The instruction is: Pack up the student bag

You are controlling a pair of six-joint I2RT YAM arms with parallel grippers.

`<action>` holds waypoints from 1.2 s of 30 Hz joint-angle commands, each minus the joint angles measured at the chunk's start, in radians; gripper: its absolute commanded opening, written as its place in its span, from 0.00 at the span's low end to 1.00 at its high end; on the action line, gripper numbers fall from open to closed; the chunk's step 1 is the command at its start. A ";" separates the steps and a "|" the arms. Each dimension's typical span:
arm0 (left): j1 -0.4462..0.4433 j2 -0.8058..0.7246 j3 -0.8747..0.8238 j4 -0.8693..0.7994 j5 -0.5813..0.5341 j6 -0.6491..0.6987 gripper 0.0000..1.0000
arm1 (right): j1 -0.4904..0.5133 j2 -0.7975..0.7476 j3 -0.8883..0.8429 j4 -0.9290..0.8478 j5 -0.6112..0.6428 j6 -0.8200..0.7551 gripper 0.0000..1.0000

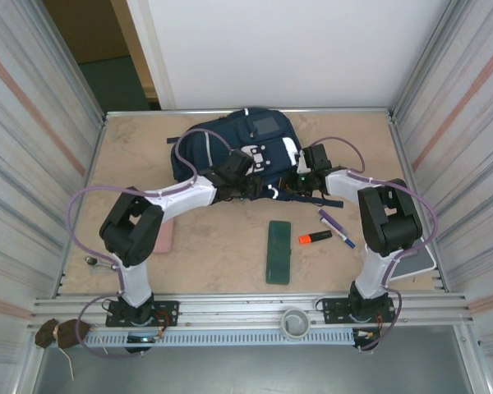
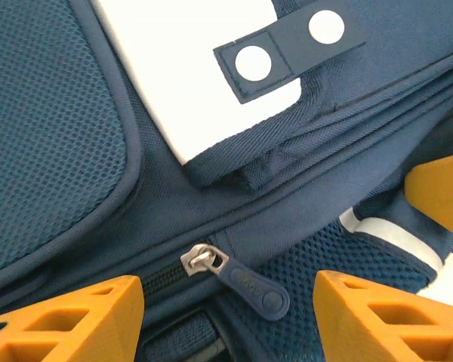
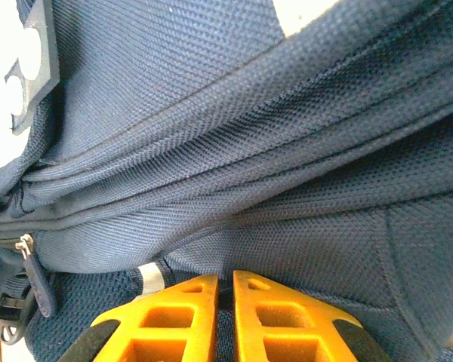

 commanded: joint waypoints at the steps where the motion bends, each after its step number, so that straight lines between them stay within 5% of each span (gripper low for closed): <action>1: -0.023 0.044 0.063 -0.070 -0.099 0.024 0.61 | 0.003 -0.002 -0.034 -0.004 -0.026 0.012 0.12; 12: -0.075 0.178 0.202 -0.233 -0.263 0.066 0.65 | -0.009 0.001 -0.051 0.010 -0.042 0.009 0.12; 20: -0.078 0.173 0.197 -0.243 -0.267 0.093 0.40 | -0.014 0.006 -0.058 0.021 -0.047 0.007 0.11; 36: -0.077 0.121 0.174 -0.228 -0.220 0.126 0.10 | -0.027 -0.004 -0.064 0.009 -0.039 0.001 0.10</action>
